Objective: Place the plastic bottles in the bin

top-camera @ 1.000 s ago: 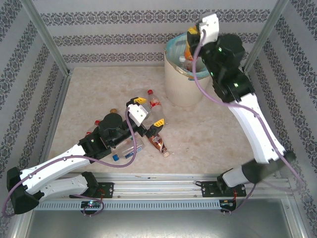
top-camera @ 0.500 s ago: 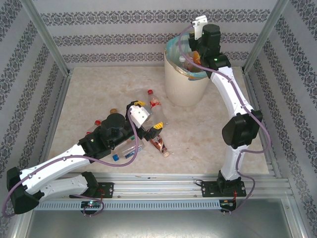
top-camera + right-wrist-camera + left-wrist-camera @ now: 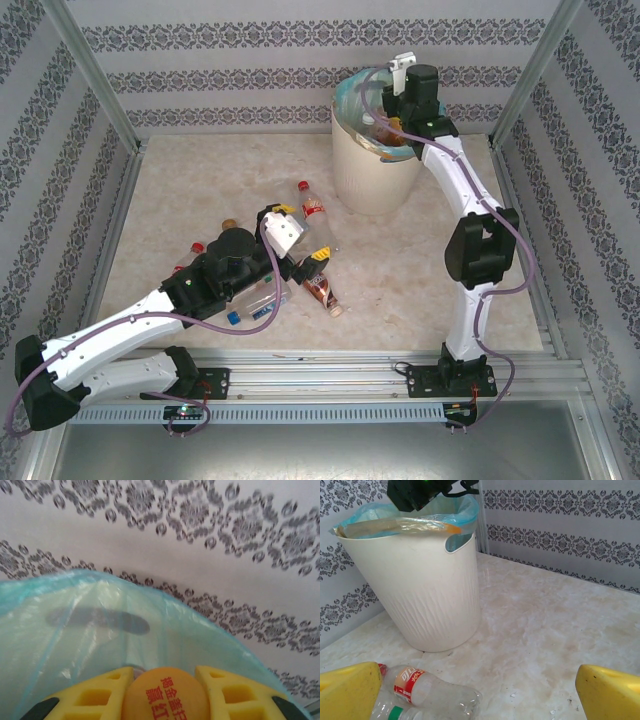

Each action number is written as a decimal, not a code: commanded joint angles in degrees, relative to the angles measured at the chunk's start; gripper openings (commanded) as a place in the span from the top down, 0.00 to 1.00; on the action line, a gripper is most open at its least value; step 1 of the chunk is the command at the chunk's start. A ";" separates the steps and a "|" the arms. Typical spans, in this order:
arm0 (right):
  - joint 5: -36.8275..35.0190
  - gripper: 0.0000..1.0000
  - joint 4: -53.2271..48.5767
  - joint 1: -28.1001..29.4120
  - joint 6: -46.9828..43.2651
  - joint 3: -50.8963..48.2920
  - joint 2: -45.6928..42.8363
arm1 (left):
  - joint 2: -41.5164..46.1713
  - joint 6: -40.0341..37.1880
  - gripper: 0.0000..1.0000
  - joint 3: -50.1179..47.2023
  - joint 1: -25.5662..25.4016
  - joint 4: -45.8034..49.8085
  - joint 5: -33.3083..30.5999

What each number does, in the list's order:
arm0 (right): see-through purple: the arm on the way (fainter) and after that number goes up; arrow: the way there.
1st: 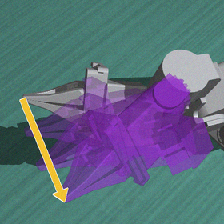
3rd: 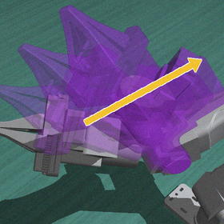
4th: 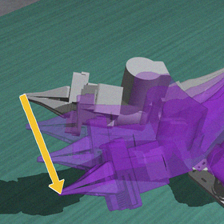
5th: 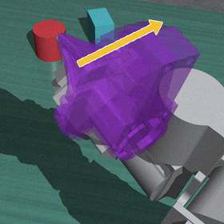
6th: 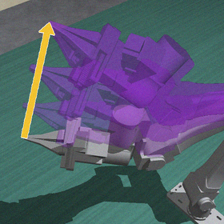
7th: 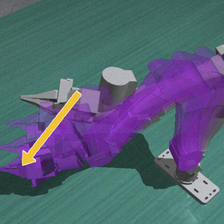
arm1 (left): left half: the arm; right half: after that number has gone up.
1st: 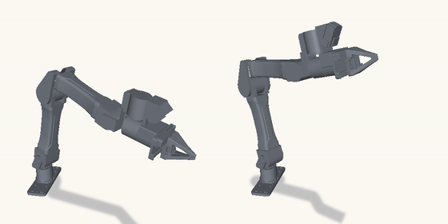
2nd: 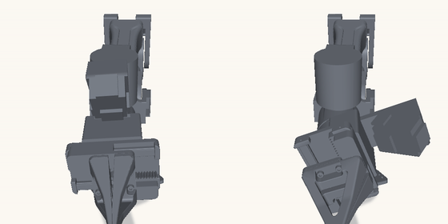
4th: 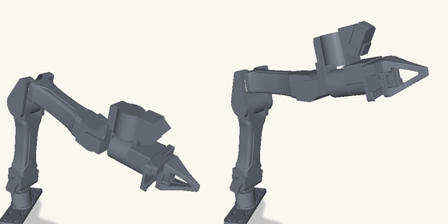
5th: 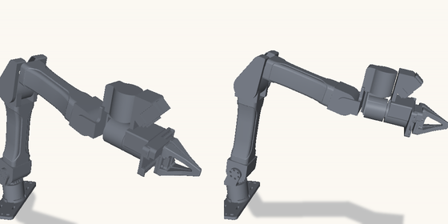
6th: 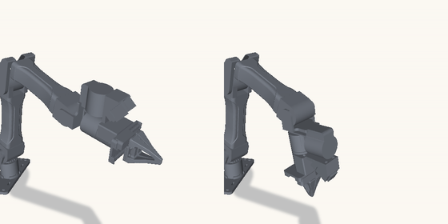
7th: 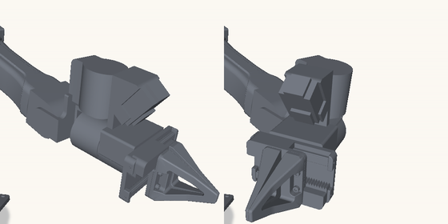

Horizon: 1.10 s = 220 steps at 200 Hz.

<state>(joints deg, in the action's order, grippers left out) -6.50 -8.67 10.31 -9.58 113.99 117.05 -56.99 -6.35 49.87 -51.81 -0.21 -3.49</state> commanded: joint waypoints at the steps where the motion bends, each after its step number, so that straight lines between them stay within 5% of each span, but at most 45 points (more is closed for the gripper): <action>1: 2.63 0.96 -0.16 -1.14 4.19 -3.40 -0.09 | -0.34 0.72 0.00 0.97 -0.65 -0.19 -0.12; 220: 7.00 0.72 -13.77 -3.32 7.87 3.75 7.18 | -0.05 0.28 0.00 -0.56 -0.66 -0.27 -0.38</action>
<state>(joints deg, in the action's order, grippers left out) -1.56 -14.55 6.96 -2.92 115.18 121.60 -58.13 -5.96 49.82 -51.81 -0.21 -3.51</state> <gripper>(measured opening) 0.302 0.998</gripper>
